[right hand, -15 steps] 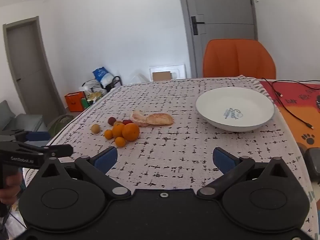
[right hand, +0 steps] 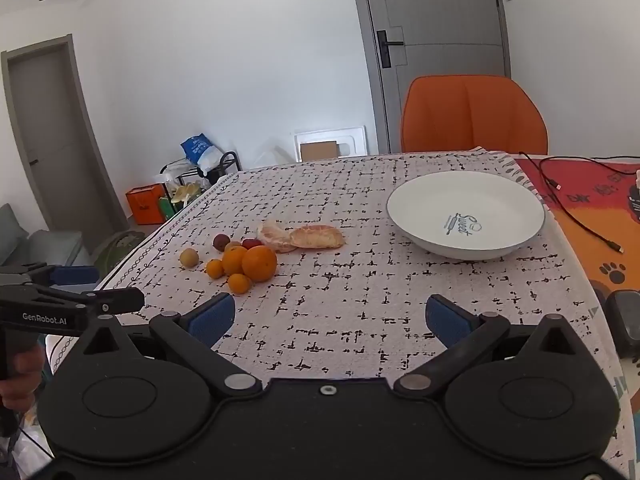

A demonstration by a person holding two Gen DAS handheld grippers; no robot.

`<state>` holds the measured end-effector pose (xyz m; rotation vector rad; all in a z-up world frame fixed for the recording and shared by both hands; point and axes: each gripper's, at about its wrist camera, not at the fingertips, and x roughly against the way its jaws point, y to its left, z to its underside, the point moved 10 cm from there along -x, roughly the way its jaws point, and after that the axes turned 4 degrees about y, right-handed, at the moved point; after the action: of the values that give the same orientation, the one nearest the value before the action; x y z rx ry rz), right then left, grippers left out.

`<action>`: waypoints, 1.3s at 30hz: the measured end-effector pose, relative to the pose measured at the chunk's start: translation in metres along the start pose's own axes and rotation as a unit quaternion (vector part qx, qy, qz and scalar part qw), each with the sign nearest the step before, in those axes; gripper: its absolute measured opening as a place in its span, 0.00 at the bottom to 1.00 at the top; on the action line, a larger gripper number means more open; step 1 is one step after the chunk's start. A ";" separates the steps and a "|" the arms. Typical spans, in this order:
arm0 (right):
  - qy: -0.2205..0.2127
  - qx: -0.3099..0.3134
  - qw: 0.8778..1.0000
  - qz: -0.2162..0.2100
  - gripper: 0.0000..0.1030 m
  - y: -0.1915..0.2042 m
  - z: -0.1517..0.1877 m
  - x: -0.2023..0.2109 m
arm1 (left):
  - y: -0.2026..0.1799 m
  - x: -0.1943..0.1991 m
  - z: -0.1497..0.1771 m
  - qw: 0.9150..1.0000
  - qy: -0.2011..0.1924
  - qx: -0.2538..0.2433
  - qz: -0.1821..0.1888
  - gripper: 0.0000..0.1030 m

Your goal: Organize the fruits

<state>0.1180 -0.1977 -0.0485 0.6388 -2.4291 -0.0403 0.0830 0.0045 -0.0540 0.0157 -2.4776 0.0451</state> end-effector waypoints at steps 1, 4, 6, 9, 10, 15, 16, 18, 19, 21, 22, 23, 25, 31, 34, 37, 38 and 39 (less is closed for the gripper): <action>0.000 0.000 1.000 0.002 1.00 0.000 0.000 0.000 | 0.001 0.000 0.000 1.000 0.001 0.001 -0.001 1.00; 0.002 -0.005 1.000 0.007 1.00 -0.002 0.000 0.000 | 0.002 0.000 0.000 1.000 0.002 0.004 -0.002 1.00; 0.003 -0.010 1.000 0.007 1.00 -0.003 0.000 0.000 | 0.003 0.001 0.000 1.000 0.002 0.005 -0.002 1.00; 0.002 -0.007 1.000 0.006 1.00 -0.003 0.000 0.001 | 0.003 0.000 0.000 1.000 0.001 0.005 -0.003 1.00; 0.002 -0.006 1.000 0.006 1.00 -0.003 0.001 0.001 | 0.003 0.000 -0.001 1.000 0.002 0.004 -0.003 1.00; 0.010 -0.007 1.000 0.000 1.00 -0.003 0.001 0.000 | 0.004 -0.001 0.000 1.000 0.004 0.005 -0.003 1.00; 0.011 -0.008 1.000 -0.001 1.00 -0.004 0.001 0.000 | 0.004 -0.001 0.000 1.000 0.004 0.005 -0.003 1.00; 0.011 -0.007 1.000 0.000 1.00 -0.004 0.001 0.000 | 0.004 -0.001 -0.001 1.000 0.003 0.006 -0.004 1.00; 0.011 -0.007 1.000 0.001 1.00 -0.005 0.000 0.000 | 0.005 0.000 -0.001 1.000 0.003 0.006 -0.003 1.00; 0.008 -0.006 1.000 0.004 1.00 -0.006 -0.001 0.001 | 0.006 0.000 0.000 1.000 0.002 0.007 -0.003 1.00; 0.007 -0.006 1.000 0.004 1.00 -0.006 -0.001 0.002 | 0.006 -0.001 0.000 1.000 0.002 0.007 -0.003 1.00; 0.007 -0.007 1.000 0.005 1.00 -0.006 -0.001 0.002 | 0.006 -0.001 -0.001 1.000 0.002 0.008 -0.004 1.00; 0.007 -0.009 1.000 0.006 1.00 -0.007 -0.001 0.002 | 0.007 -0.001 -0.001 1.000 0.002 0.009 -0.004 1.00; 0.006 -0.008 1.000 0.008 1.00 -0.012 -0.002 0.004 | 0.008 0.000 -0.001 1.000 0.002 0.011 -0.003 1.00; 0.006 -0.011 1.000 0.008 1.00 -0.013 -0.002 0.005 | 0.008 0.002 -0.002 1.000 0.000 0.009 -0.005 1.00; 0.005 -0.010 1.000 0.009 1.00 -0.012 -0.002 0.006 | 0.008 0.002 -0.001 1.000 0.000 0.009 -0.005 1.00; 0.005 -0.009 1.000 0.010 1.00 -0.011 -0.002 0.006 | 0.009 0.003 -0.001 1.000 0.000 0.009 -0.005 1.00; 0.005 -0.009 1.000 0.010 1.00 -0.014 -0.002 0.006 | 0.009 0.003 -0.001 1.000 -0.001 0.009 -0.005 1.00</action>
<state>0.1213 -0.2125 -0.0458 0.6056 -2.4230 -0.0510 0.0814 0.0131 -0.0515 0.0366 -2.4782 0.0620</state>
